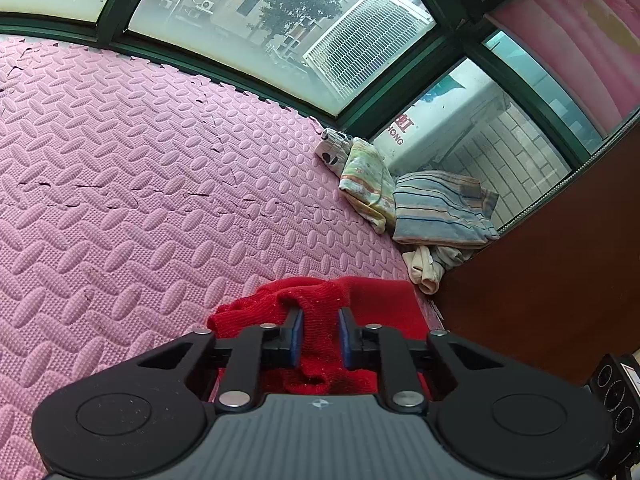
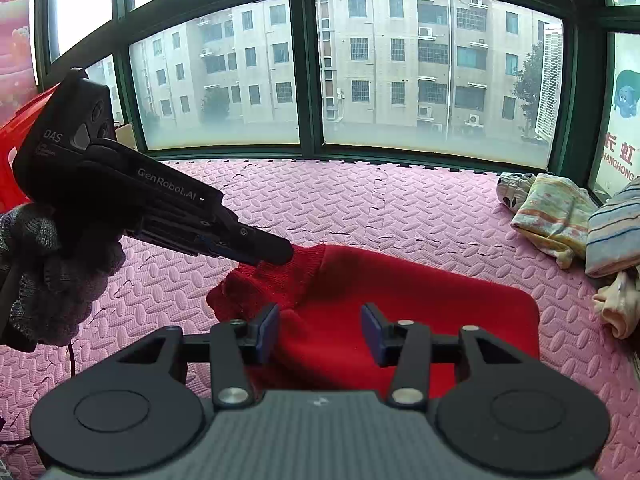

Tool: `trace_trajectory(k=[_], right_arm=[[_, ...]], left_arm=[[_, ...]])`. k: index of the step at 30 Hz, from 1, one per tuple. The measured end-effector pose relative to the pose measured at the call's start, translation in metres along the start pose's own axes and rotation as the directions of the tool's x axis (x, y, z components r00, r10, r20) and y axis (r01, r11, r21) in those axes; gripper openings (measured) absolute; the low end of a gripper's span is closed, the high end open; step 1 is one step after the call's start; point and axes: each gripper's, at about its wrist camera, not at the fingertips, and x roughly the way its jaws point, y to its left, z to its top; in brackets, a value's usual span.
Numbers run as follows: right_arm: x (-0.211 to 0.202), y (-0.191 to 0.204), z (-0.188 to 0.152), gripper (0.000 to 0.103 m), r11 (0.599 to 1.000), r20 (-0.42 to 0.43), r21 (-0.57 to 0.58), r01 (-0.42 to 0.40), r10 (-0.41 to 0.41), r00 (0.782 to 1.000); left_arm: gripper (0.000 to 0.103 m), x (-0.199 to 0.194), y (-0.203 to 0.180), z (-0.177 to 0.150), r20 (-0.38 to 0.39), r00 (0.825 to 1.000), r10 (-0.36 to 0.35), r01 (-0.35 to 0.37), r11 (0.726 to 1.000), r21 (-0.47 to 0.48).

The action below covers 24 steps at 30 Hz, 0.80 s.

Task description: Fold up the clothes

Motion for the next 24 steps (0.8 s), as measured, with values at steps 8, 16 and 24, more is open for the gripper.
trace_trajectory(k=[8,16,24], right_arm=[[0.002,-0.001,0.001,0.046,1.000,0.002,0.009,0.001,-0.001,1.000],[0.003,-0.002,0.003,0.046,1.000,0.006,0.026,-0.009,0.009,1.000],[0.007,-0.001,0.012,0.046,0.995,0.016,0.085,-0.059,0.057,0.998]], left_arm=[[0.029,0.003,0.007,-0.001,-0.021,1.000,0.010,-0.011,0.999,-0.042],[0.008,-0.002,-0.004,0.001,0.015,1.000,0.006,-0.006,1.000,0.007],[0.002,-0.004,-0.006,0.004,0.032,0.995,-0.093,0.094,0.995,-0.038]])
